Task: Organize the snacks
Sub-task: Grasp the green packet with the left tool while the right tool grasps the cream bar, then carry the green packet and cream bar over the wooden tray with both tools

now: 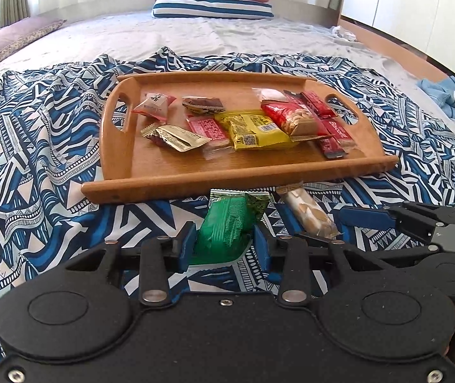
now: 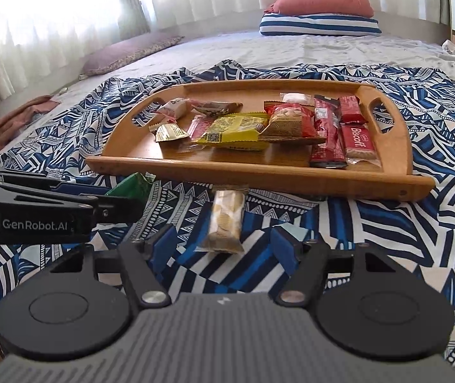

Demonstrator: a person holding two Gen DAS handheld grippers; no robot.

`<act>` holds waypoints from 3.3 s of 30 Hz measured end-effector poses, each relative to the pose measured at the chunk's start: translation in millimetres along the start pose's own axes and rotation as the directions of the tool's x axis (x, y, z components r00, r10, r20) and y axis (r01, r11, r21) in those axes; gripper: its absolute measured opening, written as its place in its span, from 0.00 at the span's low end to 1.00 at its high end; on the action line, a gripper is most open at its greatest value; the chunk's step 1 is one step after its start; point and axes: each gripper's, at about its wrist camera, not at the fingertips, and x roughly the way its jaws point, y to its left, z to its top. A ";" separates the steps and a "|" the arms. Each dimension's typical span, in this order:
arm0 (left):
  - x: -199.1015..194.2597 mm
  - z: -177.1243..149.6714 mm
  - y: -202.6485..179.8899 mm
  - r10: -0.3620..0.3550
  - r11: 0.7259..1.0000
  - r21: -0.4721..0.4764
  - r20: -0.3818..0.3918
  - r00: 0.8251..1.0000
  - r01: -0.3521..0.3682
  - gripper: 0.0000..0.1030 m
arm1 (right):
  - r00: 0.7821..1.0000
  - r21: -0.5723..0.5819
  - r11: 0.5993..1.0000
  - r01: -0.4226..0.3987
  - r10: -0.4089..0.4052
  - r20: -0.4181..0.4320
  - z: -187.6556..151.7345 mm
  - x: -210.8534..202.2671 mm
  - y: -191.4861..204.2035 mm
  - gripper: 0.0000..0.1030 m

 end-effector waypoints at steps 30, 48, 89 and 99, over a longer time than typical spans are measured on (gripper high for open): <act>-3.2 2.2 13.7 0.017 0.999 -0.050 0.017 1.000 -0.016 0.36 | 0.999 0.081 0.996 0.041 -0.040 -0.011 5.5 4.9 1.6 0.25; -15.4 14.8 24.4 0.033 0.997 -0.069 0.055 0.998 -0.029 0.36 | 0.997 0.057 0.996 0.071 -0.072 0.018 14.5 -15.7 12.0 0.24; 94.2 155.0 61.4 0.015 0.969 -0.246 0.081 0.997 0.006 0.35 | 0.997 0.308 0.950 0.057 -0.072 0.036 156.8 70.5 -42.8 0.24; 141.6 151.5 56.8 0.050 0.964 -0.264 0.009 0.999 -0.046 0.36 | 0.997 0.354 0.932 0.071 -0.068 -0.020 157.1 118.6 -56.7 0.24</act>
